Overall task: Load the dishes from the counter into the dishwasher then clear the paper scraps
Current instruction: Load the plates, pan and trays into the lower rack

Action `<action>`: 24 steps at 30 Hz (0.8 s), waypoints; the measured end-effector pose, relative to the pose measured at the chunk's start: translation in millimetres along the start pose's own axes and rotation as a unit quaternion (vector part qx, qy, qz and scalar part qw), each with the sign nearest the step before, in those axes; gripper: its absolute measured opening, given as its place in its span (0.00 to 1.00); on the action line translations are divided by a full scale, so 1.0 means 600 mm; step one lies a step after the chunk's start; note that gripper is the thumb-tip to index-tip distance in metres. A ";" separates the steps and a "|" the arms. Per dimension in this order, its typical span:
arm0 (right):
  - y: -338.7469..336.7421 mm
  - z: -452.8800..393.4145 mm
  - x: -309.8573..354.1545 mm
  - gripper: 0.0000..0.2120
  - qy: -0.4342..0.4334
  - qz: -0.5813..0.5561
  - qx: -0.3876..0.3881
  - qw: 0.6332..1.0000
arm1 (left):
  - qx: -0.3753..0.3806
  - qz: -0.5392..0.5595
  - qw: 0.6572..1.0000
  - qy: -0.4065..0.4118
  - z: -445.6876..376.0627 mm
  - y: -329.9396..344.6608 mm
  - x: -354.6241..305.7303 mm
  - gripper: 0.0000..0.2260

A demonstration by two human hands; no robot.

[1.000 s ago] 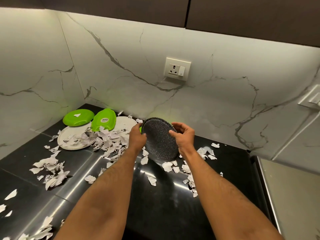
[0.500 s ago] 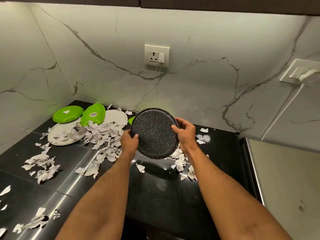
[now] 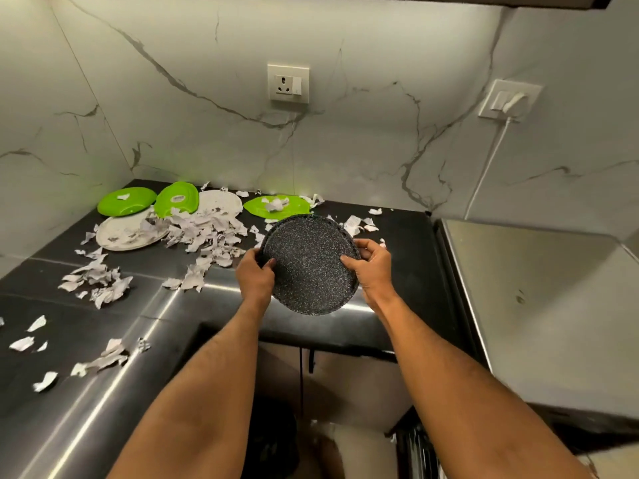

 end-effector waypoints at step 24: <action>-0.489 0.384 -0.272 0.14 0.139 0.136 -0.120 0.974 | 0.240 -0.075 0.967 0.025 0.500 0.293 0.142 0.11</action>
Point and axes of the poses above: each hand's wrist, its own z-axis away from the middle knuckle, its own y-axis out of the palm, x = y × z, the point moved 9 cm from there along -z, towards the middle knuckle, and after that the axes turned 2 degrees about y, right-handed, at the moved point
